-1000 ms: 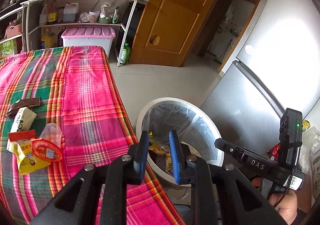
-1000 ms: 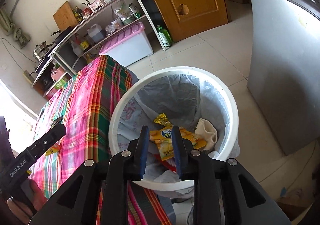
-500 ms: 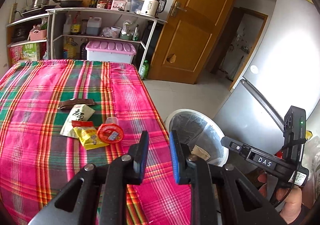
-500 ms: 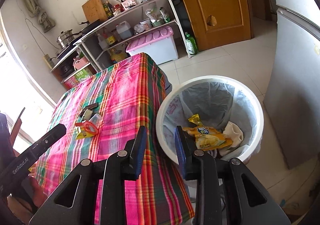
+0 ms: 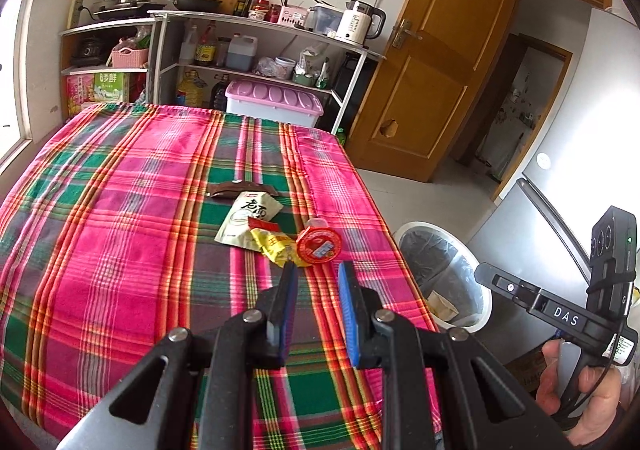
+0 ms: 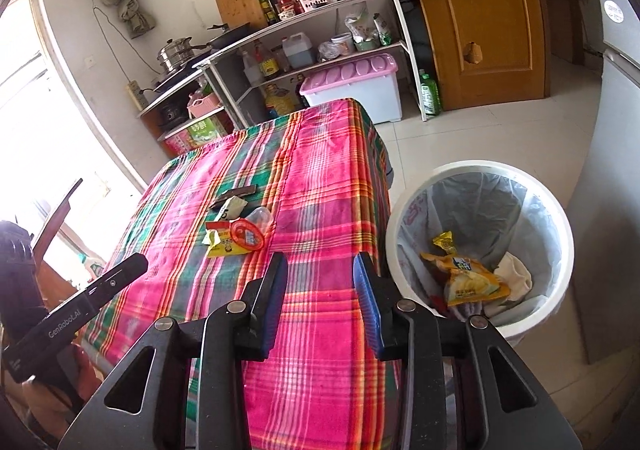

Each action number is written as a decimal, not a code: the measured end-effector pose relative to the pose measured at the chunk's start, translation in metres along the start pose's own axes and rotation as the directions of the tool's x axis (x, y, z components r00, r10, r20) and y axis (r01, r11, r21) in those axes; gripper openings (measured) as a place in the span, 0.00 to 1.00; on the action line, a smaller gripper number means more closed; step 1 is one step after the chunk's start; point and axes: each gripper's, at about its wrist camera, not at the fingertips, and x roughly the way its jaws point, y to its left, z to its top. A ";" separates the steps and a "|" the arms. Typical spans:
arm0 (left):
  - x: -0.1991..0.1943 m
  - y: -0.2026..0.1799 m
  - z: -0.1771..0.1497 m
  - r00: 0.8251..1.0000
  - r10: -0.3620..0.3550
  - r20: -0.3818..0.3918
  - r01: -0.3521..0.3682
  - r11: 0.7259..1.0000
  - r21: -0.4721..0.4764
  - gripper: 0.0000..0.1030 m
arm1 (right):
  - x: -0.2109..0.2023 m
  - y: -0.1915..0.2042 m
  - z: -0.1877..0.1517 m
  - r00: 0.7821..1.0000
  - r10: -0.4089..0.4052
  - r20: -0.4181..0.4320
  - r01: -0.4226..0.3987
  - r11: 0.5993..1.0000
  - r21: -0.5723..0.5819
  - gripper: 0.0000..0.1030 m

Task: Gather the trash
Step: 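Move both tools back toward the cup and yellow packet on the table, then grasp the clear red-lidded cup with right tool while left tool grasps yellow packet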

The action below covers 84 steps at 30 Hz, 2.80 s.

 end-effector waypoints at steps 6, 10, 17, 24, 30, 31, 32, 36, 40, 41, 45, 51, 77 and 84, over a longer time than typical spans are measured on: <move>0.001 0.020 -0.003 1.000 0.022 -0.003 -0.022 0.999 -0.039 0.22 | 0.019 0.018 0.003 0.999 0.034 -0.028 -0.035 0.999 -0.019 0.35; 0.003 0.031 -0.004 1.000 0.026 0.000 -0.026 0.998 -0.056 0.22 | 0.038 0.035 0.008 0.998 0.049 -0.051 -0.051 0.998 -0.049 0.36; 0.008 0.051 -0.002 0.999 0.033 -0.001 -0.033 0.996 -0.089 0.22 | 0.075 0.058 0.018 0.994 0.071 -0.086 -0.077 0.994 -0.071 0.53; 0.015 0.074 0.001 0.999 0.044 -0.001 -0.044 0.991 -0.123 0.22 | 0.118 0.070 0.024 0.989 0.056 -0.137 -0.067 0.995 -0.070 0.53; 0.021 0.092 0.002 0.999 0.053 0.000 -0.053 0.986 -0.158 0.23 | 0.151 0.071 0.027 0.984 0.046 -0.175 -0.055 0.997 -0.048 0.53; 0.022 0.094 0.002 0.999 0.055 -0.001 -0.054 0.985 -0.164 0.23 | 0.156 0.070 0.028 0.983 0.044 -0.178 -0.052 0.998 -0.041 0.53; 0.022 0.097 0.002 0.998 0.056 -0.002 -0.056 0.984 -0.169 0.23 | 0.160 0.069 0.029 0.982 0.048 -0.184 -0.054 0.998 -0.031 0.53; 0.027 0.102 0.002 0.998 0.055 -0.007 -0.055 0.982 -0.182 0.23 | 0.175 0.068 0.029 0.977 0.056 -0.207 -0.059 0.998 -0.005 0.53; 0.035 0.099 0.004 0.999 0.038 -0.016 -0.041 0.982 -0.183 0.23 | 0.177 0.065 0.031 0.978 0.055 -0.199 -0.057 0.998 -0.004 0.51; 0.038 0.097 0.005 0.999 0.031 -0.018 -0.034 0.982 -0.184 0.23 | 0.177 0.064 0.032 0.979 0.050 -0.198 -0.052 0.999 -0.003 0.45; 0.050 0.088 0.008 0.999 0.001 -0.032 -0.007 0.983 -0.183 0.23 | 0.170 0.056 0.030 0.979 0.051 -0.196 -0.052 0.999 -0.001 0.45; 0.072 0.070 0.012 0.998 -0.028 -0.063 0.017 0.985 -0.174 0.33 | 0.156 0.046 0.026 0.982 0.044 -0.184 -0.046 0.999 -0.006 0.44; 0.120 0.021 0.013 0.994 0.023 -0.105 -0.028 0.999 -0.043 0.17 | 0.116 -0.001 0.022 0.991 0.028 -0.132 -0.023 0.999 0.043 0.44; 0.090 0.014 0.012 0.998 -0.007 -0.065 0.006 1.000 -0.020 0.16 | 0.096 0.001 0.022 0.994 0.019 -0.103 -0.016 1.000 0.025 0.44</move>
